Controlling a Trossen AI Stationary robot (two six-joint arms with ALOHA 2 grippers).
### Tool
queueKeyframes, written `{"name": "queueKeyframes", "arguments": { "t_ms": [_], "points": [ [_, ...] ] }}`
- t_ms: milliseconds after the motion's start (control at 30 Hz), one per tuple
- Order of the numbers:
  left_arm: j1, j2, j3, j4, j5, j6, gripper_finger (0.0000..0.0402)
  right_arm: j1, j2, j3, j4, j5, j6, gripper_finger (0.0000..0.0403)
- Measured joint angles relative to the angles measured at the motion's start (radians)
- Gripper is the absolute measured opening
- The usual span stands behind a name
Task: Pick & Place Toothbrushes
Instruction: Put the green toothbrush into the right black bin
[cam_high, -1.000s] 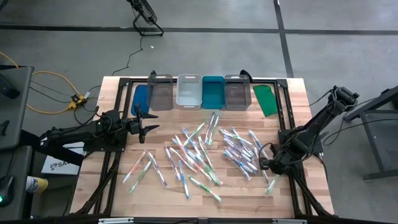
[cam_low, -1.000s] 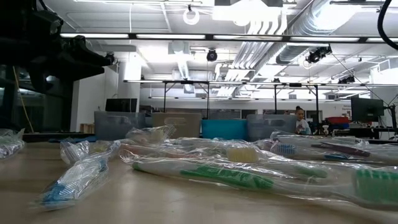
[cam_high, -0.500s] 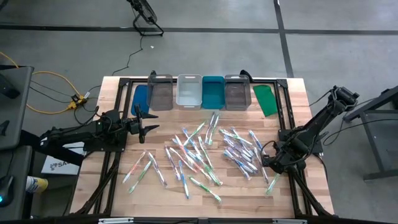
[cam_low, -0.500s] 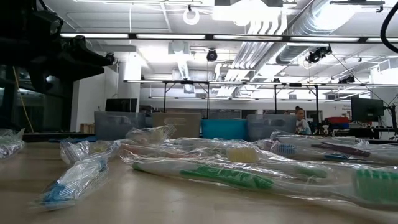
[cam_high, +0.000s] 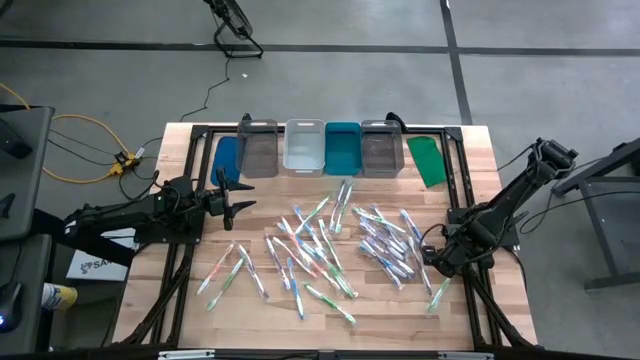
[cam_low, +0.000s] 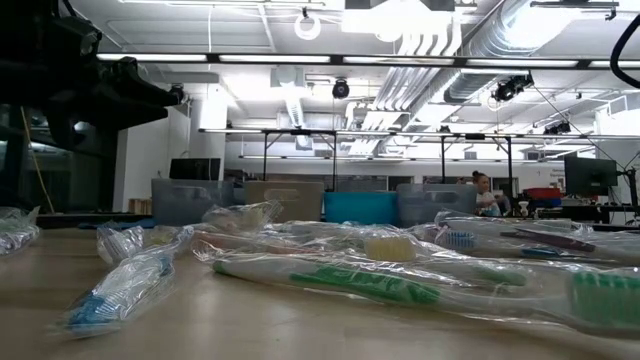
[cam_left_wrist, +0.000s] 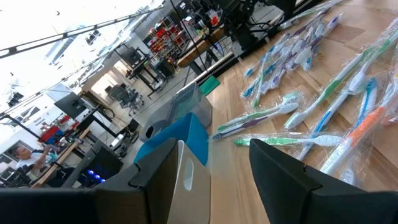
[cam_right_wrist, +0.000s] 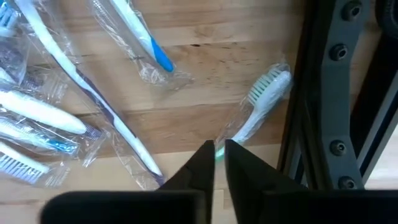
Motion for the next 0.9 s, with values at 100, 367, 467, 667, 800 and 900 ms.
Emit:
{"name": "queueKeyframes", "arguments": {
  "t_ms": [100, 367, 467, 667, 800, 900],
  "points": [
    [0.0, 0.0, 0.0, 0.0, 0.0, 0.0, 0.0193, 0.002, 0.0, 0.0, 0.0, 0.002, -0.001, 0.0084],
    [0.0, 0.0, 0.0, 0.0, 0.0, 0.0, 0.0193, 0.002, 0.0, 0.0, 0.001, 0.0, 0.0, 0.0189],
    [0.0, 0.0, 0.0, 0.0, 0.0, 0.0, 0.0193, 0.002, 0.0, 0.0, 0.012, -0.027, 0.013, 0.0206],
    [0.0, 0.0, 0.0, 0.0, 0.0, 0.0, 0.0193, 0.002, 0.024, 0.0, 0.05, -0.081, 0.036, 0.0201],
    [0.0, 0.0, 0.0, 0.0, 0.0, 0.0, 0.0193, 0.002, 0.098, 0.0, 0.082, -0.106, 0.037, 0.0191],
    [0.0, 0.0, 0.0, 0.0, 0.0, 0.0, 0.0193, 0.002, 0.164, 0.0, 0.106, -0.158, 0.044, 0.0186]
  ]
}}
